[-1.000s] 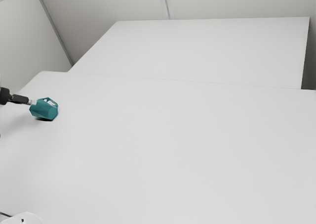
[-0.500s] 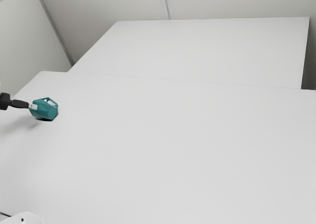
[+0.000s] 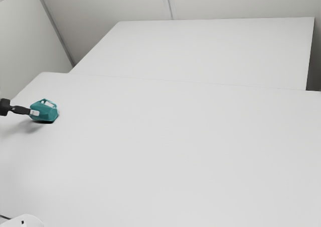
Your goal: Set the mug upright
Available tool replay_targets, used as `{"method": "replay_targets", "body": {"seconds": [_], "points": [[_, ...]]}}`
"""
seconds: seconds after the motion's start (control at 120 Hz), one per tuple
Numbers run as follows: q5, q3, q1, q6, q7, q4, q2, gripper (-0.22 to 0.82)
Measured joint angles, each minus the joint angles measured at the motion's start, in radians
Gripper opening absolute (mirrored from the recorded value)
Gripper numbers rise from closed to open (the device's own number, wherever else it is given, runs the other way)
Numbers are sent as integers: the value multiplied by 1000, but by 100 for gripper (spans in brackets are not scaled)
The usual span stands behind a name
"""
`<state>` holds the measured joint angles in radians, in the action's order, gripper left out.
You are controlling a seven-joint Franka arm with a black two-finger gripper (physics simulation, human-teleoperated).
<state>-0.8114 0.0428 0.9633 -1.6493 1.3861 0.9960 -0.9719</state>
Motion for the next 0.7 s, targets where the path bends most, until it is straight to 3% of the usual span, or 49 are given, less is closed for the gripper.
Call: {"method": "replay_targets", "body": {"seconds": [0.133,0.342,0.7], "points": [[0,1,0,-2,5,-1,0,5],[0,3,0,-10,12,-1,2,-10],[2,14,-14,-11,22,-1,38,-17]]}}
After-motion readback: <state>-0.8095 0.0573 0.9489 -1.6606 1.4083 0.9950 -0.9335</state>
